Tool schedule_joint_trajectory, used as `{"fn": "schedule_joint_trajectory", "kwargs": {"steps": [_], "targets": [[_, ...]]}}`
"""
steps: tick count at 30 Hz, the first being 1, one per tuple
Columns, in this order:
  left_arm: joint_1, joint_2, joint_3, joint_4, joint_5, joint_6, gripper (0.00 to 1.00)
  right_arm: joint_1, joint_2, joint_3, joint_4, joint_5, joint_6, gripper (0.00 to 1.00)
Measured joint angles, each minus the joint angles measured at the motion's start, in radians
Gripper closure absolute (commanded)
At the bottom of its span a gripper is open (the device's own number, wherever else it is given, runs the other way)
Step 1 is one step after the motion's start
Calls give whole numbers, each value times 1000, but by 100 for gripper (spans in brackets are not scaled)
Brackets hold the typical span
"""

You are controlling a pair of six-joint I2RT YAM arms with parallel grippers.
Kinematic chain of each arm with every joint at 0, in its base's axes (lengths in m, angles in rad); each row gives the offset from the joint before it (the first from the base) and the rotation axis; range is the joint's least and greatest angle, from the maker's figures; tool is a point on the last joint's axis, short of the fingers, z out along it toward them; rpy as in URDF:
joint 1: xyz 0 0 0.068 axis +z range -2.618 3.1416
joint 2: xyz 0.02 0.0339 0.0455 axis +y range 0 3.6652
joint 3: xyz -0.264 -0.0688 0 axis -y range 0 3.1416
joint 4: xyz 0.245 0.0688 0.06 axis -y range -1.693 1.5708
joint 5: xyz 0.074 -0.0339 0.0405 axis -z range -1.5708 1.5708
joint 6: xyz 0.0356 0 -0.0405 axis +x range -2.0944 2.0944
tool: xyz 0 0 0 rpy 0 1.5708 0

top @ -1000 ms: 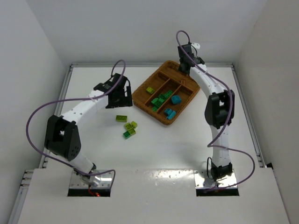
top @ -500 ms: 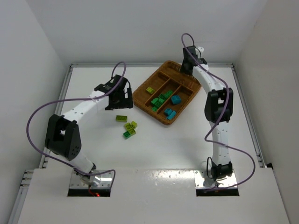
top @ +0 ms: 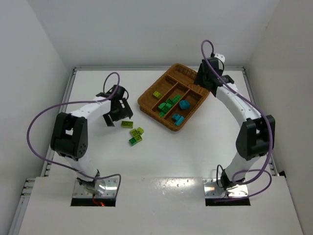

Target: Sort the legos into containers by color

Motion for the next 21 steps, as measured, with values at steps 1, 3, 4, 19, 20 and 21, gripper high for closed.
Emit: {"fn": "schedule_joint_trajectory", "kwargs": {"steps": [1,3,4,19,20,21], "targets": [[2,7,-5,9,6,-31,1,0,-9,-19,4,-5,0,39],[-2,22,-7,24,20,-82,1,-1,-18,-58,11,-11,0,39],[-6,31,-6,32,26,-103,1,-2,-23,-77,10,-16,-1,38],[-18,230,112,28,24,-277,47,18,-130,-147,3,-93,0,38],[-20,233,117,27,24,-280,55,18,-136,-152,-1,-93,0,38],[-23,238,124,26,22,-274,60,19,-145,-158,-3,-93,0,38]]}}
